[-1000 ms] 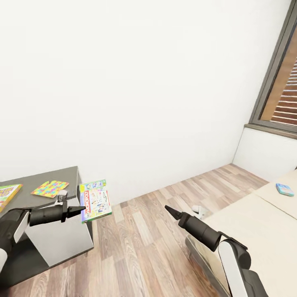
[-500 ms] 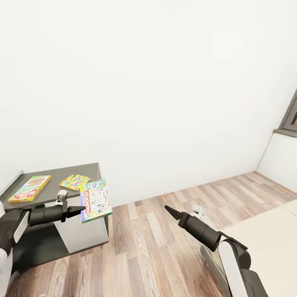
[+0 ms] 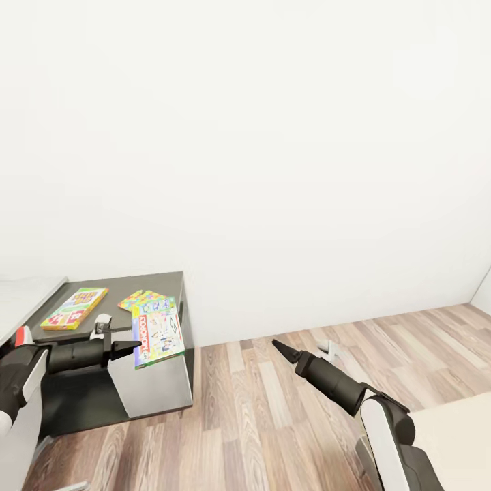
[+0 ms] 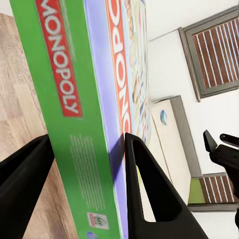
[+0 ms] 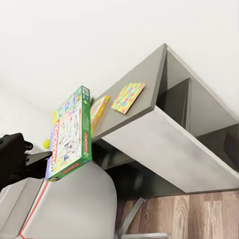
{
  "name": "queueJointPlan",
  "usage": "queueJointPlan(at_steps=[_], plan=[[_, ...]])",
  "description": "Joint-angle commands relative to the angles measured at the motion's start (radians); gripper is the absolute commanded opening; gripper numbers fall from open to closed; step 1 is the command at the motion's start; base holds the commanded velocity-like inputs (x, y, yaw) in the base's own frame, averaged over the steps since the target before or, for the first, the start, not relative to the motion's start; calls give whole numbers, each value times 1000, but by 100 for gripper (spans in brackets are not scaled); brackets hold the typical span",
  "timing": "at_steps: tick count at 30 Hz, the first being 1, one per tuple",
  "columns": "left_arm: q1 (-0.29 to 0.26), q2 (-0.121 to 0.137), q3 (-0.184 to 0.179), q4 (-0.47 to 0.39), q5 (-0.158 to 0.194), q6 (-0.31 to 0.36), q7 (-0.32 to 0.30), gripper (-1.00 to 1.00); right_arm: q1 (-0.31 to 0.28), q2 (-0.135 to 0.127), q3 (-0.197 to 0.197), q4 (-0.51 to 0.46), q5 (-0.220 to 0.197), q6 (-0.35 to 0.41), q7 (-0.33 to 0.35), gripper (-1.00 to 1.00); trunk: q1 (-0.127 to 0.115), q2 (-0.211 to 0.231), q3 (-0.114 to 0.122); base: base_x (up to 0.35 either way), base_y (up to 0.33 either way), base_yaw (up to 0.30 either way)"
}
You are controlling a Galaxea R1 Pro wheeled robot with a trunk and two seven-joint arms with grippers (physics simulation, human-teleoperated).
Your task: Put all the toys in the child's room - the three board games (two on the bed and one on the table), the two jigsaw puzzles on the table, and the tennis ball on the table - inside the toy box on the table in the child's room.
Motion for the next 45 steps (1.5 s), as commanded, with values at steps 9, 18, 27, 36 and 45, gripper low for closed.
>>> queueJointPlan(at_steps=[9, 18, 27, 36, 45], plan=[[-1, -1, 0, 0, 4, 8, -1, -100, -1, 0, 18, 0, -2, 6, 4, 100, 1, -1, 0, 309, -28, 75], [-1, 0, 1, 0, 5, 9, -3, -100, -1, -1, 24, 0, -2, 6, 2, 100, 1, -1, 7, 153, -75, 239], [-1, 0, 2, 0, 5, 11, -5, -100, -1, -1, 24, 0, -2, 6, 3, 100, -34, 62, 40, 4, -2, 216], [-1, 0, 2, 0, 5, 11, -5, -100, -1, -1, 23, 1, -2, 5, 4, 100, -68, 125, 68, 0, 0, 18], [-1, 0, 1, 0, 5, 11, -5, -100, -1, -1, 23, 1, -2, 4, -6, 100, -103, 188, 96, 0, 0, 0]])
